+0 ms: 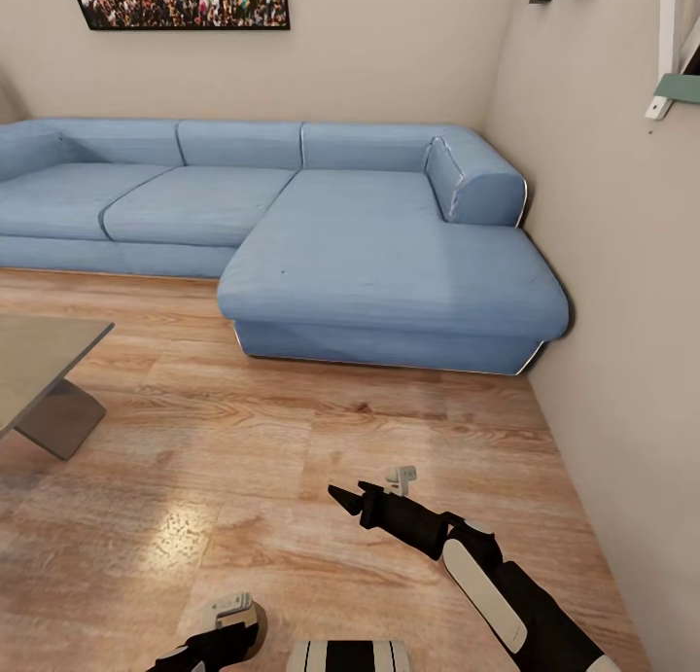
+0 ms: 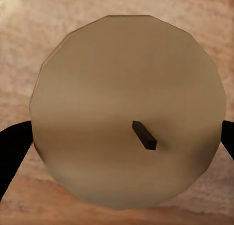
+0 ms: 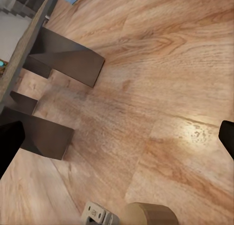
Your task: Place each of the two pumpkins and all three candles from the living room inside a cabinet in the living room (use any cabinet), then make sure every cabinet is closed, and position the cauldron so it is next to a table in the living room.
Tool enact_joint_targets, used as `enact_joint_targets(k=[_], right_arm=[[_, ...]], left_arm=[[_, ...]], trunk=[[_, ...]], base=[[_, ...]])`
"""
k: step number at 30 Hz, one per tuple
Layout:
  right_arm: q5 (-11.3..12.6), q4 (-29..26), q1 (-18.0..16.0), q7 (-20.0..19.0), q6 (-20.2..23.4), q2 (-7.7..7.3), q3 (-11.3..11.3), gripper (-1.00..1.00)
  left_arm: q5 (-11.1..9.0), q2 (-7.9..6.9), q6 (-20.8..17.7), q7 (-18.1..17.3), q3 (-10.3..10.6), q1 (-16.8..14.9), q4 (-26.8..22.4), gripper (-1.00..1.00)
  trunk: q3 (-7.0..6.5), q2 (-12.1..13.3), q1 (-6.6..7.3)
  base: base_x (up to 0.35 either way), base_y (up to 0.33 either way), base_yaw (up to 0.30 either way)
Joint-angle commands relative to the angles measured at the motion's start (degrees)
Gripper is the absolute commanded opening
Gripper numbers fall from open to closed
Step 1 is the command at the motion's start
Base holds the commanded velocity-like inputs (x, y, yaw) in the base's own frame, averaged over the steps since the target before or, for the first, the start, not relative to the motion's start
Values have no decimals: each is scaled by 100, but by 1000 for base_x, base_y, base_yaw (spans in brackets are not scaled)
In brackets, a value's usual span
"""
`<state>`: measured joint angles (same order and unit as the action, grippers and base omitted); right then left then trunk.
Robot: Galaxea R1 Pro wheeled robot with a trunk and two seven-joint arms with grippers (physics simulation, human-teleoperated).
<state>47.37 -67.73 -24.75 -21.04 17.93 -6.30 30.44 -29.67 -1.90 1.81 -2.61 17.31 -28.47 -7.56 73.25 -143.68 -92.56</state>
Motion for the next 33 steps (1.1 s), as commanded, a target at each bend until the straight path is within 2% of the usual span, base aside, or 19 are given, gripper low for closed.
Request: enact_joint_targets(k=[1, 7, 22, 26, 30, 33], right_arm=[[53, -3, -4, 3, 27, -3, 6, 100], [53, 4, -4, 5, 27, -2, 6, 100], [68, 74, -4, 65, 27, 6, -5, 100], [66, 50, -4, 388, 38, 2, 3, 100], [60, 21, -4, 941, 269, -32, 6, 100], [67, 16, 1, 1179, 368, -53, 13, 100]], left_arm=[[-48, -3, 21, -2, 44, -1, 9, -100], [-48, -10, 21, -2, 44, -4, 9, -100], [-48, -26, 21, -8, 44, -3, 9, -100], [-41, -50, 15, -8, 44, -3, 9, -100], [-46, -62, 7, -11, 44, -6, 3, -100], [-57, -66, -7, -11, 39, -8, 1, -100]], trunk=[[4, -1, 1], [4, -1, 1], [-328, 19, 40], [-417, 24, 50], [-506, 29, 60], [-572, 33, 68]], base=[[0, 0, 0], [0, 0, 0], [0, 0, 0], [0, 0, 0], [0, 0, 0], [0, 0, 0]])
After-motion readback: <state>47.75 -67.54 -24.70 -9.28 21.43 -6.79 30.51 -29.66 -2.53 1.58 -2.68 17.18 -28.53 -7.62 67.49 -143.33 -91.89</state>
